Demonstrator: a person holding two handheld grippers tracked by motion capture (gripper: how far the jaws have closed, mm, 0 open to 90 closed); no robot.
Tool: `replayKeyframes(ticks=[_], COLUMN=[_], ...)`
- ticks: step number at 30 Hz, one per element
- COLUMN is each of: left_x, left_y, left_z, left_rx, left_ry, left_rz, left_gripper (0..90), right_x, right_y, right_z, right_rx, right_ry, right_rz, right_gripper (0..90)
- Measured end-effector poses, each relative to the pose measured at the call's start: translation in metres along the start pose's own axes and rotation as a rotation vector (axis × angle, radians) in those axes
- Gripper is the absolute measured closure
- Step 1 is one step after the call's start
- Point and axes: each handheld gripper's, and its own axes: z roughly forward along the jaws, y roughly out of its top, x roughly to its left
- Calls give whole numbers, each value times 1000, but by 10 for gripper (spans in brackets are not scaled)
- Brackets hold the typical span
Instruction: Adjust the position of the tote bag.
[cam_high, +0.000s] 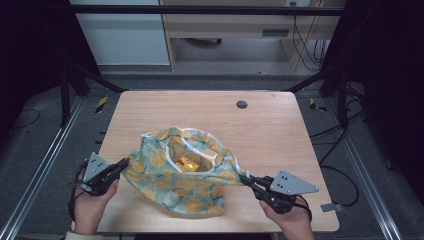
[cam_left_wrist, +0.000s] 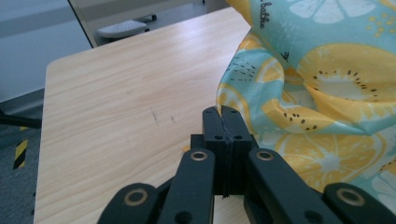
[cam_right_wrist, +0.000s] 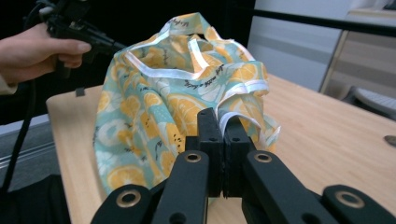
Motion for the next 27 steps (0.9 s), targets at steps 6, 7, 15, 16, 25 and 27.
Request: replayKeyframes(ticks=[6, 7, 15, 16, 25, 27], left_x=[1, 1, 10, 11, 17, 18], left_y=[-8, -9, -15, -16, -20, -21], left_z=[3, 4, 11, 12, 17, 18], left_rx=[54, 59, 95, 100, 151, 165], left_ry=[1, 1, 4, 5, 6, 1], left_rz=[-21, -23, -54, -57, -65, -61], left_gripper=[900, 900, 900, 900, 900, 900], right_x=[7, 8, 18, 18, 26, 23], right_y=[-11, -12, -21, -21, -31, -37], right_z=[5, 5, 14, 14, 27, 32], right_rx=[41, 47, 70, 70, 174, 222], right_ry=[45, 51, 133, 133, 205, 198], right_rz=[1, 5, 14, 14, -6, 6], right_gripper=[893, 893, 893, 893, 892, 892])
